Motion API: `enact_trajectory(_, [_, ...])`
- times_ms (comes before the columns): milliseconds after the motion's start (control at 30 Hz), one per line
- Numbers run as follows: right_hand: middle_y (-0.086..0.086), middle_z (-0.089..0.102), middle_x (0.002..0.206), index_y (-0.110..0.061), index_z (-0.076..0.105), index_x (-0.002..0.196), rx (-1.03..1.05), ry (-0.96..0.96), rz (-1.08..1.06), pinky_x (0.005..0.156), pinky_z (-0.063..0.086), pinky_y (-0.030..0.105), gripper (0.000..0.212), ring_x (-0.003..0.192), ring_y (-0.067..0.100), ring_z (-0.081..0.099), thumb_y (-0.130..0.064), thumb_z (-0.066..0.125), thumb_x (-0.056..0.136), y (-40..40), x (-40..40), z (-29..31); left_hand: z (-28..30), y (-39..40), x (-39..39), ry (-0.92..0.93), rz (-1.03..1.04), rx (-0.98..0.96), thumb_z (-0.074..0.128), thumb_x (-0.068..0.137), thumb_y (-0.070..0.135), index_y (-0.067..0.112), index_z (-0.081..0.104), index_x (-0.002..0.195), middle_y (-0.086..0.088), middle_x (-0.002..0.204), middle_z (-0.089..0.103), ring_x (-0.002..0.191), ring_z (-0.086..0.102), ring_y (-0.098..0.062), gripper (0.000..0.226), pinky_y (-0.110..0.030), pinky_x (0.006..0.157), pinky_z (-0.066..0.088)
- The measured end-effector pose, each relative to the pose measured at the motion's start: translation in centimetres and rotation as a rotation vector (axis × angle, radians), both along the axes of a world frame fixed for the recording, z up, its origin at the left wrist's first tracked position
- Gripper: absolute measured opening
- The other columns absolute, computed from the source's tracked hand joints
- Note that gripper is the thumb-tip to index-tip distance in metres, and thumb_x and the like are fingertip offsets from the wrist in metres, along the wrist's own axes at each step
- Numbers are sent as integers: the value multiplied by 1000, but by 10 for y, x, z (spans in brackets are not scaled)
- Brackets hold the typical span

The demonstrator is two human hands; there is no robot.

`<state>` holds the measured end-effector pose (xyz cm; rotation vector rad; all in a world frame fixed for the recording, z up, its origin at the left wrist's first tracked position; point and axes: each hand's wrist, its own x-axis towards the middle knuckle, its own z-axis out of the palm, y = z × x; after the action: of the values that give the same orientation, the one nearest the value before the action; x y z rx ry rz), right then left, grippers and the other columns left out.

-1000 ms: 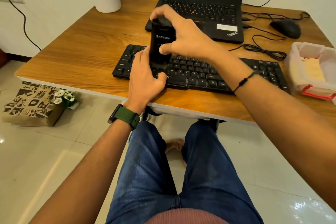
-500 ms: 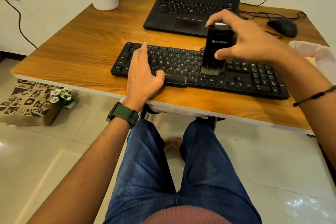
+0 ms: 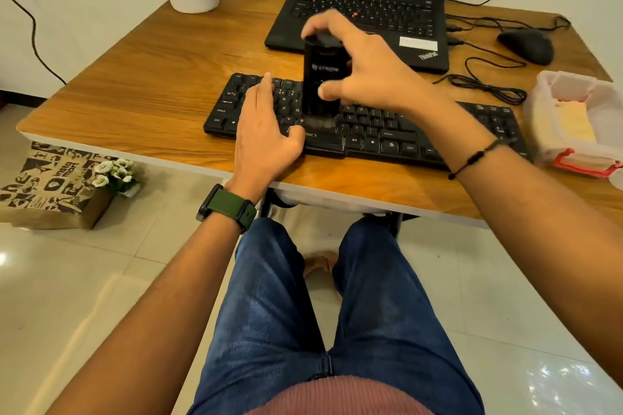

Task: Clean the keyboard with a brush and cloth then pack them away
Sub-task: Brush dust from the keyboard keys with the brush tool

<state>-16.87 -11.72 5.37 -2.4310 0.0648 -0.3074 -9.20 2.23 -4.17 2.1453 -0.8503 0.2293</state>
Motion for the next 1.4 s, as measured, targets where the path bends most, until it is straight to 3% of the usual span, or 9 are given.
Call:
enact_trajectory(100, [-15,45,98,-19,39,125,50,-46,-14,55,48,11,60,72,4,56,-4,66,74,1,3,-1,0,0,0,-2,-1,2,59,77,16,2,23,142,-13,134,39,125,37,-23,76,-33,100,35])
enact_trajectory(367, [-5,45,106,-28,37,127,-173,128,-128,52,42,11,64,75,1,50,-6,68,76,-42,-47,11,0,0,0,-3,-5,12,59,77,17,3,23,142,-13,133,40,124,38,-22,76,-34,102,36])
enact_trajectory(533, [2,46,120,-29,38,125,-151,108,-182,67,52,32,64,95,22,52,-4,69,75,-59,-68,23,0,0,0,1,-3,9,58,78,17,2,23,143,-12,133,40,124,38,-21,76,-32,102,35])
enact_trajectory(700, [-6,45,112,-29,37,127,-187,126,-71,59,40,12,64,86,11,52,-7,69,75,-34,-41,9,1,1,0,4,-5,1,58,78,16,1,23,142,-12,133,40,124,37,-20,74,-27,100,32])
enact_trajectory(967, [-16,42,106,-15,39,125,133,-92,-4,55,48,11,60,76,2,57,-4,66,73,13,5,-7,0,2,-1,19,-1,-17,48,71,24,1,26,141,-13,132,41,124,39,-22,77,-25,98,33])
enact_trajectory(1067, [-10,43,111,-17,38,126,70,-55,2,54,49,12,61,68,-3,59,-4,66,74,13,3,-9,1,2,-1,19,2,-9,48,71,26,2,26,141,-14,133,41,125,39,-23,78,-30,100,35])
enact_trajectory(1200, [-2,46,116,-24,37,126,-41,40,-37,60,57,31,61,83,25,62,-6,67,76,-10,-20,-3,1,2,-1,18,1,-3,48,71,26,2,26,141,-13,133,41,125,39,-22,78,-30,100,34])
enact_trajectory(1300, [-1,43,116,-30,37,126,-63,148,-74,48,54,18,62,81,13,58,-3,66,78,-32,-43,8,1,2,0,23,3,-3,48,72,25,2,25,142,-12,133,41,124,38,-21,77,-28,101,33])
enact_trajectory(1400, [-2,41,117,-34,38,125,-107,197,-147,49,56,24,66,83,16,55,0,67,77,-51,-63,22,0,1,0,17,3,-5,53,76,19,2,25,142,-12,133,40,124,38,-20,74,-25,100,32])
